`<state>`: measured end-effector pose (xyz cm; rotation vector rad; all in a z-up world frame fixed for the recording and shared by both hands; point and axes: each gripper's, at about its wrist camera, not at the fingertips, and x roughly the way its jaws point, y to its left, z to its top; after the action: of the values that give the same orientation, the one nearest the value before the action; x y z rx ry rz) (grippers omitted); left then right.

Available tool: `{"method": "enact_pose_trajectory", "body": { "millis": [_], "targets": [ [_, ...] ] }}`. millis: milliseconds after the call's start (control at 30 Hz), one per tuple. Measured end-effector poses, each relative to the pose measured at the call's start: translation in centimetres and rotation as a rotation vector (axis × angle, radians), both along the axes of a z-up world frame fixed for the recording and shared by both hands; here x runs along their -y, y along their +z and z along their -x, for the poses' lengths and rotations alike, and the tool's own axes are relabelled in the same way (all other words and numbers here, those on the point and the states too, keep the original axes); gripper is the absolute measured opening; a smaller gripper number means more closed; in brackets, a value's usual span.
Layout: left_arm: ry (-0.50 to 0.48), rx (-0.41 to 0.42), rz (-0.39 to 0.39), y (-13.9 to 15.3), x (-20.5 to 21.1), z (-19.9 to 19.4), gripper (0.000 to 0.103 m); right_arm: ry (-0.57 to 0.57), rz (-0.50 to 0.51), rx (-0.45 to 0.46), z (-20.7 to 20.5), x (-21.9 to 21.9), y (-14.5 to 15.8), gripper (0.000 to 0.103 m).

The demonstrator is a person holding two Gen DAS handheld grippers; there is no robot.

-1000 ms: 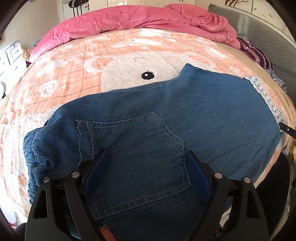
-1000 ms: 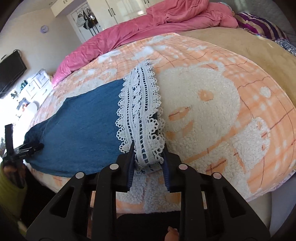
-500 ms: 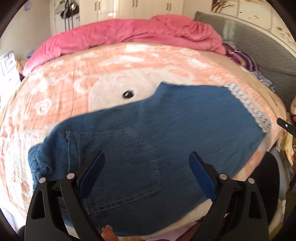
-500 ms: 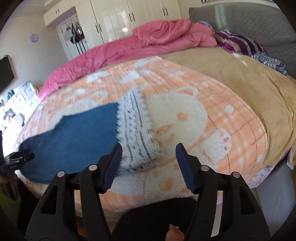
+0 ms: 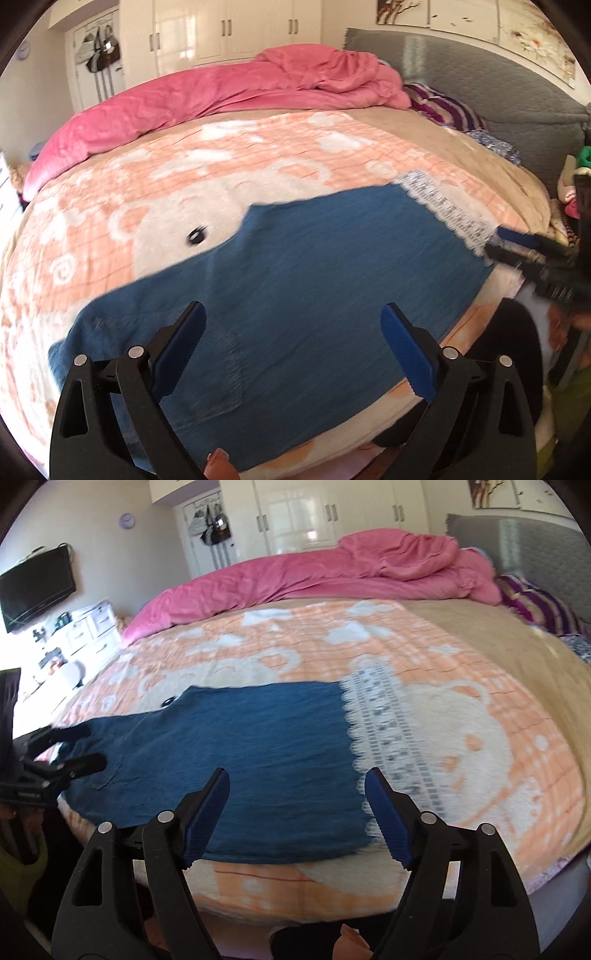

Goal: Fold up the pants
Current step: 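Release the lace hem from the right gripper and lift both grippers, then grasp the lace hem with the left gripper while the right gripper grasps the hem's other end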

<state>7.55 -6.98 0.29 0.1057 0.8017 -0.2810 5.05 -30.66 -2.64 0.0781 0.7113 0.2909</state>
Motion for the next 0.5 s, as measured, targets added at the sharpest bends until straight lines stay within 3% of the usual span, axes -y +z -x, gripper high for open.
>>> {"method": "enact_pose_trajectory", "body": {
  "millis": [133, 267, 367, 500],
  "targets": [
    [-0.068, 0.022, -0.011, 1.1, 3.0, -2.1, 0.097, -0.003, 0.016, -0.076, -0.6, -0.4, -1.5, 0.071],
    [-0.167, 0.004, -0.021, 1.3, 7.4, -5.1, 0.097, -0.036, -0.038, -0.18, -1.4, 1.1, -3.9, 0.071],
    [-0.242, -0.02, -0.029, 1.1, 10.3, -7.7, 0.097, -0.036, -0.118, -0.118, -0.2, 2.3, -2.8, 0.071],
    [-0.297, -0.042, -0.064, 0.4, 12.8, -11.2, 0.097, -0.123, -0.113, -0.026, 0.9, 5.1, -1.2, 0.073]
  ]
}}
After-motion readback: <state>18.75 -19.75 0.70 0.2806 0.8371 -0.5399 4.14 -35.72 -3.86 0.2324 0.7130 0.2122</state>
